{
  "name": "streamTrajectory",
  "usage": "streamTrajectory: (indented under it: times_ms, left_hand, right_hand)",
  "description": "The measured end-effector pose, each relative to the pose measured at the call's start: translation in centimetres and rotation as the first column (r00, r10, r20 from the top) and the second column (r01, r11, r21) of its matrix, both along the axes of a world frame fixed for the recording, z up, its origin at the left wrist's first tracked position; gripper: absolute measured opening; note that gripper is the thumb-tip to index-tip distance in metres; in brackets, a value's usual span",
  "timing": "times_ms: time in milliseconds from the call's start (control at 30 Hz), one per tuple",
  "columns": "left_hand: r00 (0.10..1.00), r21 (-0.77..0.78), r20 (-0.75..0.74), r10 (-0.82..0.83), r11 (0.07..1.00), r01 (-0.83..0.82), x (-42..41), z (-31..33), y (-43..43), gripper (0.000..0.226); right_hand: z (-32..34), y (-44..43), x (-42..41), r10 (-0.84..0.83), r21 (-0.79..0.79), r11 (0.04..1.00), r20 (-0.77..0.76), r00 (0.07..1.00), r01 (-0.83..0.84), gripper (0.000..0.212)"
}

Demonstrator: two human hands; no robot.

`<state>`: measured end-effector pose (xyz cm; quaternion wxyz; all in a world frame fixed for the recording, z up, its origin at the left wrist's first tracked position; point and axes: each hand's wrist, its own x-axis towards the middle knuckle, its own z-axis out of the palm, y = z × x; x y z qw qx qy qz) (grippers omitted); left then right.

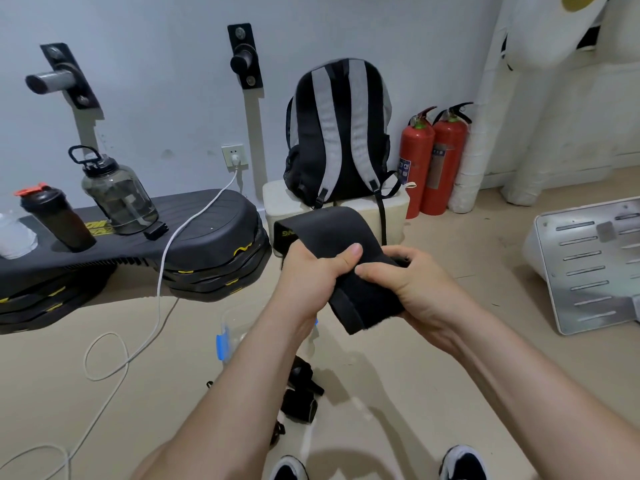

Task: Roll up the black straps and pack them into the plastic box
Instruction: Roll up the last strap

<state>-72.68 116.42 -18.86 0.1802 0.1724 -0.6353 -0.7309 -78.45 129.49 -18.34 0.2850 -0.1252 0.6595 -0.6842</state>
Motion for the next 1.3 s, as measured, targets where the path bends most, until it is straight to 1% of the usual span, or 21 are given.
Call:
streamTrajectory:
  times_ms: [33,133,200,233,300,367,433,500,567,633,733,767,833,867,900,967,1067,1133,1200,1233,1300]
  left_hand:
    - [1.0,-0.037,-0.01,-0.009,0.999,0.009,0.1,0.1,0.0,0.025]
    - [0.999,-0.16,-0.034,-0.04,0.986,0.034,0.3,0.3,0.1,0.018]
    - [0.997,-0.228,-0.033,-0.065,0.972,0.055,0.3,0.4,0.2,0.016]
    - [0.997,-0.254,-0.031,-0.071,0.965,0.061,0.3,0.3,0.2,0.015]
    - [0.997,-0.293,-0.017,-0.072,0.954,0.064,0.2,0.1,0.0,0.016]
    - [0.994,-0.313,0.016,-0.108,0.943,0.108,0.2,0.2,0.0,0.017]
    - [0.973,-0.316,0.071,-0.22,0.92,0.232,0.6,0.5,0.0,0.023]
    - [0.932,-0.341,0.146,-0.331,0.868,0.362,1.0,0.7,0.0,0.033]
    - [0.927,-0.412,0.198,-0.319,0.831,0.374,1.0,0.6,0.1,0.047]
    - [0.943,-0.463,0.208,-0.261,0.823,0.33,0.9,0.5,0.0,0.051]
    - [0.956,-0.469,0.173,-0.238,0.833,0.293,1.0,0.6,-0.3,0.043]
    - [0.961,-0.467,0.151,-0.231,0.84,0.275,1.0,0.6,-0.5,0.041]
    - [0.971,-0.415,0.119,-0.209,0.878,0.239,1.2,0.8,-1.0,0.035]
    - [0.974,-0.365,0.108,-0.2,0.903,0.226,1.2,0.9,-1.2,0.032]
    - [0.975,-0.316,0.098,-0.201,0.923,0.222,1.3,0.9,-1.3,0.029]
    - [0.972,-0.239,0.082,-0.222,0.942,0.235,1.2,0.8,-1.2,0.026]
    - [0.96,-0.148,0.05,-0.275,0.949,0.28,1.0,0.5,-0.9,0.03]
    - [0.936,-0.115,0.028,-0.352,0.929,0.353,0.9,0.3,-0.9,0.045]
    - [0.909,-0.13,0.016,-0.417,0.9,0.416,0.7,0.1,-0.8,0.061]
    - [0.911,-0.144,0.009,-0.412,0.901,0.409,0.6,0.0,-0.6,0.063]
    - [0.94,-0.177,0.005,-0.342,0.925,0.337,0.4,0.0,-0.2,0.057]
  right_hand:
    - [-0.2,-0.1,-0.2,-0.028,0.019,0.999,-0.005,1.0,0.028,0.021]
    - [-0.5,-0.3,-0.3,-0.096,0.089,0.991,-0.048,0.994,0.1,0.016]
    - [-0.6,-0.5,-0.4,-0.149,0.116,0.981,-0.088,0.985,0.159,0.006]
    - [-0.6,-0.5,-0.4,-0.173,0.121,0.975,-0.104,0.98,0.185,0.004]
    - [-0.6,-0.5,-0.3,-0.2,0.127,0.968,-0.121,0.972,0.215,0.008]
    - [-0.7,-0.5,-0.3,-0.218,0.135,0.962,-0.137,0.966,0.236,0.01]
    - [-0.7,-0.5,-0.4,-0.241,0.139,0.955,-0.158,0.958,0.263,0.012]
    - [-0.7,-0.4,-0.5,-0.256,0.149,0.948,-0.173,0.951,0.282,0.014]
    - [-0.6,-0.4,-0.6,-0.252,0.182,0.942,-0.169,0.953,0.281,0.015]
    - [-0.4,-0.3,-0.7,-0.239,0.207,0.942,-0.132,0.962,0.263,0.018]
    - [0.2,0.1,-0.7,-0.209,0.171,0.963,-0.003,0.978,0.206,0.019]
    - [0.4,0.3,-0.7,-0.186,0.125,0.976,0.058,0.981,0.178,0.017]
    - [0.8,0.8,-0.9,-0.101,-0.033,0.993,0.18,0.978,0.109,0.018]
    - [0.9,1.1,-1.0,-0.028,-0.1,0.994,0.189,0.982,0.047,0.019]
    - [0.9,1.3,-1.1,0.046,-0.128,0.991,0.157,0.986,-0.026,0.016]
    - [0.9,1.7,-1.3,0.123,-0.137,0.984,0.085,0.989,-0.11,0.005]
    - [0.7,1.9,-1.5,0.057,-0.15,0.987,0.043,0.997,-0.05,0.019]
    - [0.7,1.8,-1.4,0.005,-0.161,0.987,0.036,0.999,0.001,0.021]
    - [0.6,1.6,-1.2,-0.073,-0.177,0.981,0.058,0.996,0.083,0.021]
    - [0.5,1.6,-1.1,-0.114,-0.182,0.975,0.068,0.991,0.125,0.02]
    - [0.4,1.3,-0.9,-0.16,-0.168,0.971,0.071,0.984,0.17,0.019]
